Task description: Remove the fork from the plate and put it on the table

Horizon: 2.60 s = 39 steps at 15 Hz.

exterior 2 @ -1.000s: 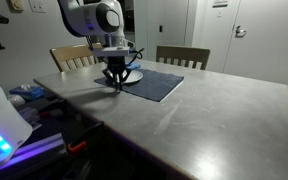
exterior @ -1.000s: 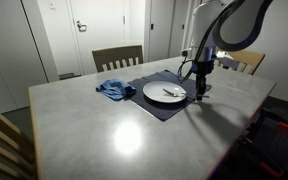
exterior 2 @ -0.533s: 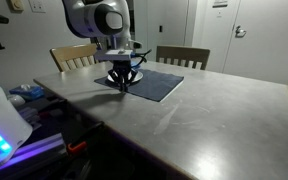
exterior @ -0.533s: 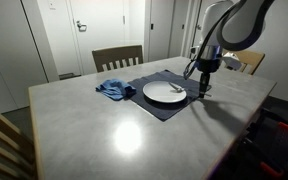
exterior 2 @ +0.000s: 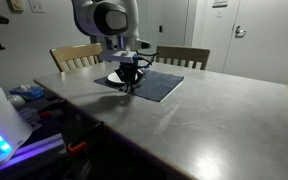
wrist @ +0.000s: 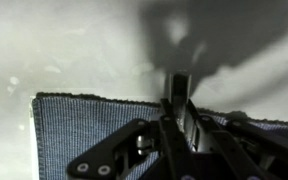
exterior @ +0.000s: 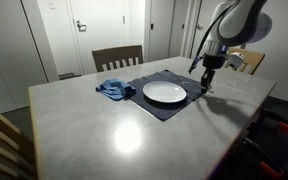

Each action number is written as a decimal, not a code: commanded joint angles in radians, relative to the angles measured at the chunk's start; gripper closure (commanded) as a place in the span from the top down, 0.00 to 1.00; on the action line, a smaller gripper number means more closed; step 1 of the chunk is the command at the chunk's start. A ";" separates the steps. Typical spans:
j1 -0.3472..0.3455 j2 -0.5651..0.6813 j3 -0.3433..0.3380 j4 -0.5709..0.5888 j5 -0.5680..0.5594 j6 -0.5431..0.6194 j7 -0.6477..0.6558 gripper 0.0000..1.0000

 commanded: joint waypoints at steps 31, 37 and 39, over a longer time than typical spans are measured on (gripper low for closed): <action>0.008 0.239 -0.014 0.399 0.092 -0.310 0.133 0.42; 0.022 0.190 -0.026 0.350 0.083 -0.290 0.157 0.84; 0.029 0.160 -0.034 0.314 0.078 -0.275 0.170 0.97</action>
